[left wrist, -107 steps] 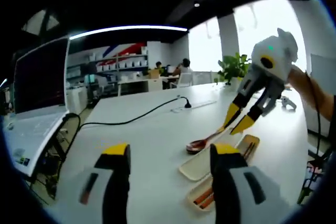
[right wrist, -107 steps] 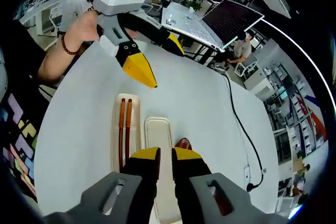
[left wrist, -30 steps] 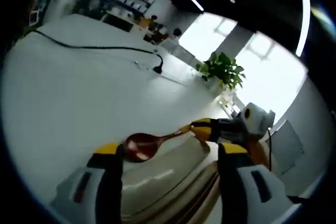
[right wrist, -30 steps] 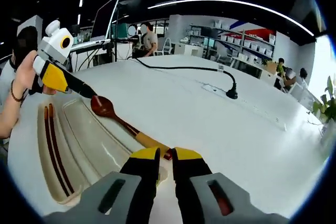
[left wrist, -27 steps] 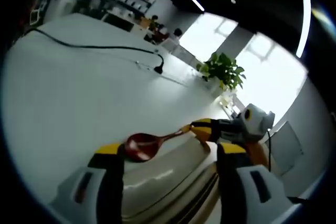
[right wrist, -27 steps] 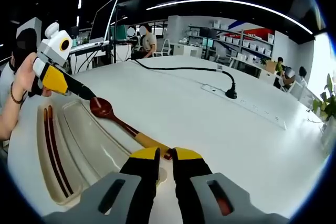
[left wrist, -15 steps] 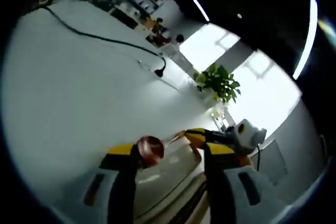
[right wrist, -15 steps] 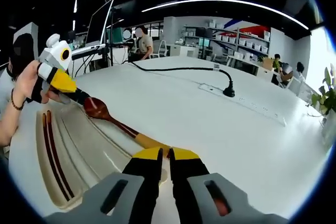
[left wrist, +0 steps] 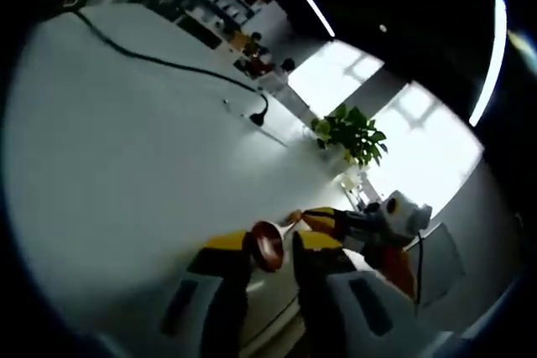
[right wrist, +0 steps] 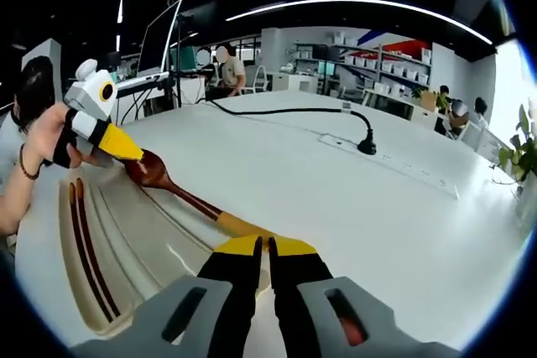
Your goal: Arrange the utensils inside the cutlery case until each visible utensil rests in its matching compartment.
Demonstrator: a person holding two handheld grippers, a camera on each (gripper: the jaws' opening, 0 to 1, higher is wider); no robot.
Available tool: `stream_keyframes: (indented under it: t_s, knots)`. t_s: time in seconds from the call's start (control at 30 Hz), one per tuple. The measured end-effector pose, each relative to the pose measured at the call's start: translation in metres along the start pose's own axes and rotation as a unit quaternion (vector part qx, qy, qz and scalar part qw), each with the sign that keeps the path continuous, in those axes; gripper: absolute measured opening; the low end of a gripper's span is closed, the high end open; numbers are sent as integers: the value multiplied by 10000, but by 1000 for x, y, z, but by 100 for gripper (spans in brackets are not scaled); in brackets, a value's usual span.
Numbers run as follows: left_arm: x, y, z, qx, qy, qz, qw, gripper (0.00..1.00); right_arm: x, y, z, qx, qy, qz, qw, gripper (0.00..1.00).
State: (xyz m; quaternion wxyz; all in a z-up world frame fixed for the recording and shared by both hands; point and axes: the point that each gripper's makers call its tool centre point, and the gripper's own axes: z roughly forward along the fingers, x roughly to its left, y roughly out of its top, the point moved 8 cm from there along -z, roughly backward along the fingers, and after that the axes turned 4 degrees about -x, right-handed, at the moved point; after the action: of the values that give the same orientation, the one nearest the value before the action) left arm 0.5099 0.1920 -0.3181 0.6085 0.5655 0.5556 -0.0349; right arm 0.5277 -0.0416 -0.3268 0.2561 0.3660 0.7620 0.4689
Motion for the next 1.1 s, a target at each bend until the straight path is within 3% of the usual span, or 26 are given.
stream_keyframes:
  t_s: [0.13, 0.33, 0.43, 0.5, 0.63, 0.7, 0.77, 0.87, 1.0, 1.07, 1.1]
  knots:
    - [1, 0, 0, 15, 28, -36, 10000, 9, -1, 1, 1, 3, 1, 2, 10000, 3]
    - [4, 0, 1, -24, 186, 34, 9998, 6, 0, 1, 1, -3, 42, 13, 10000, 4]
    - [0, 2, 1, -42, 91, -99, 9999, 6, 2, 0, 0, -14, 93, -17, 10000, 8]
    - [-3, 2, 1, -14, 125, 34, 9999, 5, 2, 0, -2, -35, 128, 57, 9999, 8]
    - [-7, 3, -1, -59, 42, 72, 9999, 5, -2, 2, -5, -227, 69, 188, 9995, 12]
    - [-9, 5, -1, -142, -66, 53, 9999, 5, -8, 6, -9, -541, -25, 343, 9979, 18]
    - [-12, 8, -3, -323, -254, -105, 9991, 5, -16, 11, -15, -1007, -154, 807, 9915, 24]
    - [-15, 5, -5, -202, -502, -173, 9984, 5, -28, 14, -30, -1463, -147, 1552, 9769, 21]
    - [-22, 9, -10, -281, -769, -283, 9962, 5, -36, 24, -41, -1847, 66, 2006, 9621, 21]
    - [-28, 11, -16, -297, -936, -249, 9949, 5, -39, 30, -48, -2090, -82, 2185, 9532, 21]
    - [-31, 12, -19, -308, -983, -228, 9944, 5, -39, 33, -52, -2173, -104, 2092, 9534, 21]
